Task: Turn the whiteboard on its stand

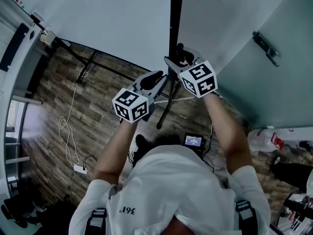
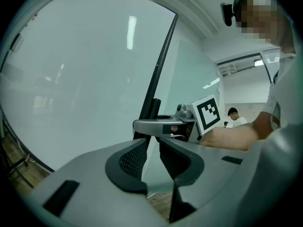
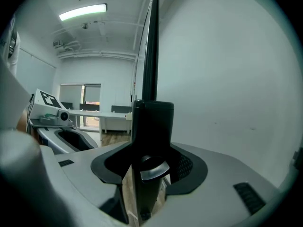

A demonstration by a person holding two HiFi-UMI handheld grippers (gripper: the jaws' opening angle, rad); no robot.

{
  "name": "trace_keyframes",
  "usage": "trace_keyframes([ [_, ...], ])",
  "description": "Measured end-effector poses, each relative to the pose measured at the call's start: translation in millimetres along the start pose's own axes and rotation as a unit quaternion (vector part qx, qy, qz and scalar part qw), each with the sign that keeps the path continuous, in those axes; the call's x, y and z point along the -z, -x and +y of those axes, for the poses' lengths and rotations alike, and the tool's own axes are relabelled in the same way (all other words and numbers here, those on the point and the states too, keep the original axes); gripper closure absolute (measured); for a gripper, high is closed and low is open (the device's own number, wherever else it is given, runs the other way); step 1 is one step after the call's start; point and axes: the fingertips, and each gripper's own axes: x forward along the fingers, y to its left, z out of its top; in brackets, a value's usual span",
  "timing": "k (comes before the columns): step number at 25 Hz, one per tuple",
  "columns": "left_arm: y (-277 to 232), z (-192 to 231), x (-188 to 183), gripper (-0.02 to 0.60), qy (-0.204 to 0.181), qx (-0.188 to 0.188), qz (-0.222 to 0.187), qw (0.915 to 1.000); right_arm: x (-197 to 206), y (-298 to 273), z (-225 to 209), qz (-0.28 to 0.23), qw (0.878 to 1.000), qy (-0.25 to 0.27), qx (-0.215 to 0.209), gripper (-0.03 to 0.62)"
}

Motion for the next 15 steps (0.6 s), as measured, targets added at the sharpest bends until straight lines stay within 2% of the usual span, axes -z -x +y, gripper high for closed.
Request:
trace_keyframes([
  [6,-2.7,-18.6,8.3,0.508,-0.001,-0.013,0.004,0.9999,2.5,-1.4,4.6,0.004,1.0,0.0,-0.012,0.376],
  [15,17.7,-9.9,12.3,0.508,0.001,0.009,0.021,0.9997,2.8,-12.5,5.1,0.011,1.0,-0.005,0.001,0.413],
])
